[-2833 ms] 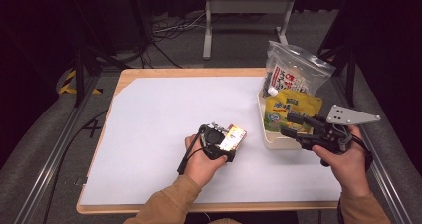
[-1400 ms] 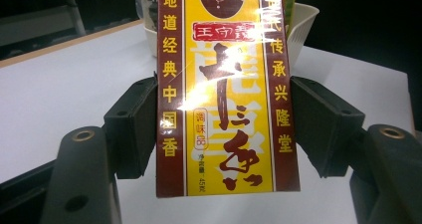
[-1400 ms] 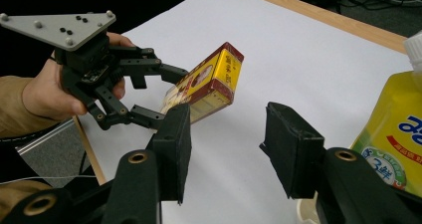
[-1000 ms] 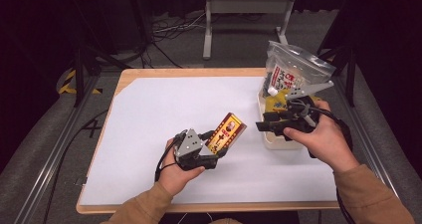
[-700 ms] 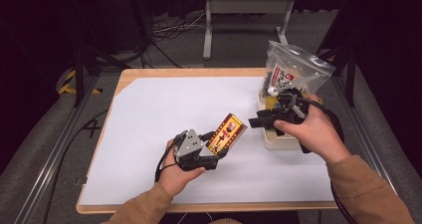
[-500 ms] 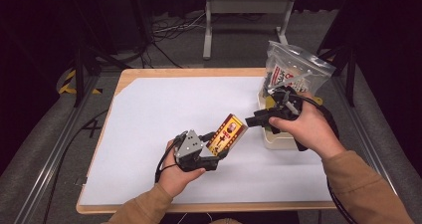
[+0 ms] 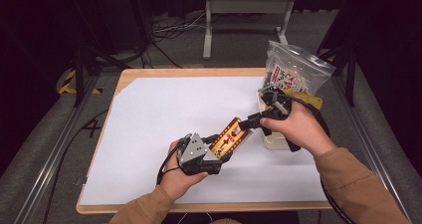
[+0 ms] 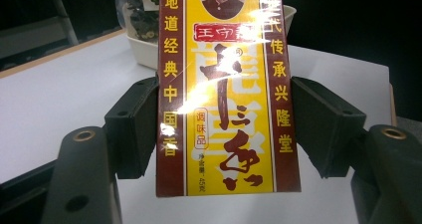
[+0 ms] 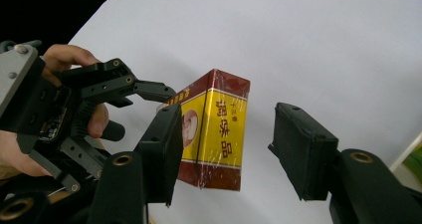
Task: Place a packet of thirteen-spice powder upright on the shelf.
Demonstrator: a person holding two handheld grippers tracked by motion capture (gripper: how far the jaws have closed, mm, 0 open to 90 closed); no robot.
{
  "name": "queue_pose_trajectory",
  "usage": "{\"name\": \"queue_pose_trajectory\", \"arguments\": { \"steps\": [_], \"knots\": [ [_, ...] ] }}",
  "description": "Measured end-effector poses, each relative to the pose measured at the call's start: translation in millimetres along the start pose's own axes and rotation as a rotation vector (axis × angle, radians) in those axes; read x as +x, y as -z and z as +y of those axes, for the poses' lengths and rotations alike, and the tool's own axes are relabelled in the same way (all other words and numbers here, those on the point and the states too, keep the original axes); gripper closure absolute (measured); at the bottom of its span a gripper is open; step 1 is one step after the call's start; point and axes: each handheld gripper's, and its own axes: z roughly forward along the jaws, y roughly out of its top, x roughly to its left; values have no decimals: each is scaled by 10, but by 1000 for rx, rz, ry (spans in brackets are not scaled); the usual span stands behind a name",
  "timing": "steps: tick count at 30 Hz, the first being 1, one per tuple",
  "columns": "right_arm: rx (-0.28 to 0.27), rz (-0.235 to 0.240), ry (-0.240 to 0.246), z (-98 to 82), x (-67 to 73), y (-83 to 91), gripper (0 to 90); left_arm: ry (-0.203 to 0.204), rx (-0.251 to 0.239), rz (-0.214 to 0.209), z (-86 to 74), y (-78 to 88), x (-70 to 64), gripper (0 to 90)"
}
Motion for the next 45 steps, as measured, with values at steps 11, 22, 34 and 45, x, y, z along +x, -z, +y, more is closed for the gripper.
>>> {"name": "queue_pose_trajectory", "arguments": {
  "steps": [11,22,34,45],
  "knots": [
    [47,66,-21,-12,12,-140,433,-47,-21,6,14,3,-52,321],
    [106,106,-6,-32,38,-264,497,-55,-30,2,11,6,-45,321],
    [113,115,53,-10,133,-242,646,-62,3,-3,-5,-23,-44,316],
    [88,80,161,48,294,-39,684,-6,5,-58,106,62,42,177]
  ]
}}
